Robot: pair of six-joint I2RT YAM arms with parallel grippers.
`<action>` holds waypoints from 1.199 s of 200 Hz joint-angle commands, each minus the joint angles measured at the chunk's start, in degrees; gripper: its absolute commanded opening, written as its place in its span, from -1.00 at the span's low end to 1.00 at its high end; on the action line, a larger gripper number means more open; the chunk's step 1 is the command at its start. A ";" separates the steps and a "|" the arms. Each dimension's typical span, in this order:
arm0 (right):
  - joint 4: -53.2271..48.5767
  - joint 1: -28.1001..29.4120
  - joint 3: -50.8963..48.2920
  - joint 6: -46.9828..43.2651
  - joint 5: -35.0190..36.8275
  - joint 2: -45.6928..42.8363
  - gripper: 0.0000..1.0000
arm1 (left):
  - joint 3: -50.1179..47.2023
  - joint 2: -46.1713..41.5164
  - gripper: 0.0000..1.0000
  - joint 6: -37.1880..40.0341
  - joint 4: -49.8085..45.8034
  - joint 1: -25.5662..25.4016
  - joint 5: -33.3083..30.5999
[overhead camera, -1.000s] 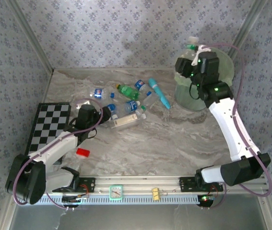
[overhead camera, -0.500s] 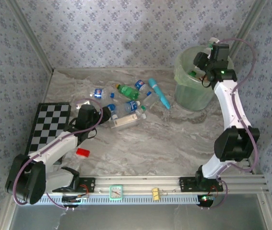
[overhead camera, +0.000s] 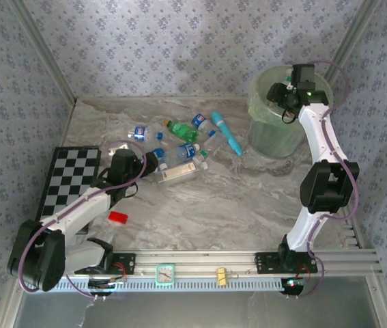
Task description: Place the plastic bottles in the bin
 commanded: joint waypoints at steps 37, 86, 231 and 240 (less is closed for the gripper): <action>-0.28 -0.35 2.68 0.32 1.70 -3.90 0.69 | 1.35 1.04 1.00 -0.48 0.37 -0.16 0.22; 5.84 1.40 -3.24 -1.04 4.87 -13.26 0.75 | 2.09 2.58 1.00 -0.53 1.85 -0.25 1.63; 27.36 23.64 -38.86 -1.41 0.90 -34.34 1.00 | 2.01 2.83 1.00 2.28 6.32 -2.53 6.01; 28.64 25.30 -41.22 -1.63 0.91 -34.24 1.00 | 2.01 2.87 1.00 2.91 6.81 -2.66 6.82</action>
